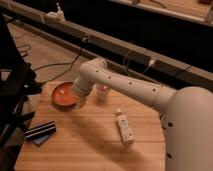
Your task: Pick up the ceramic bowl
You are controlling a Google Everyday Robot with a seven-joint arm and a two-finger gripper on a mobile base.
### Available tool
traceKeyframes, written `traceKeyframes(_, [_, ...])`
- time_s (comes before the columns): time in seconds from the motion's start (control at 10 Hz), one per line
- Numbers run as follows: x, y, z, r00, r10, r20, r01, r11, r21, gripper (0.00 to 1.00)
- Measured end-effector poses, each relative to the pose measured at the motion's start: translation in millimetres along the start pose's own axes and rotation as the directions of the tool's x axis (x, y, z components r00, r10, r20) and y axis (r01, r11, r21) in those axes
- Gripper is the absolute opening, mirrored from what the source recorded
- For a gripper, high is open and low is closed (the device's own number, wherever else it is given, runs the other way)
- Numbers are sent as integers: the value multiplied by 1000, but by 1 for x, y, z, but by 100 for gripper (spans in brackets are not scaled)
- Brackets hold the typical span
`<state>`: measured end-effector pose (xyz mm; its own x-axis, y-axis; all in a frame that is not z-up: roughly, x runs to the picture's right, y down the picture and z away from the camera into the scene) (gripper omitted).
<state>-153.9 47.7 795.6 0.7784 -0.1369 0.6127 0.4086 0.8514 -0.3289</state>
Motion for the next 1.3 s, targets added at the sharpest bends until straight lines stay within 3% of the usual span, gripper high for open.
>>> traceKeyframes(0.3, [18,-28,31,999,-23,-39,24,999,24,65])
traceKeyframes(0.4, [29,-34,52,998,-33,-58,34,999,13,65])
traceKeyframes(0.5, [32,-35,57,997,-34,-62,35,999,6,65])
traceKeyframes(0.6, [44,-33,84,997,-26,-70,24,999,-31,65])
traceKeyframes(0.7, [52,-29,102,998,-12,-68,8,998,-59,65])
traceKeyframes(0.9, [60,-30,125,999,28,-43,-31,997,-77,64])
traceKeyframes(1.3, [51,-45,144,999,34,19,-33,998,-61,28])
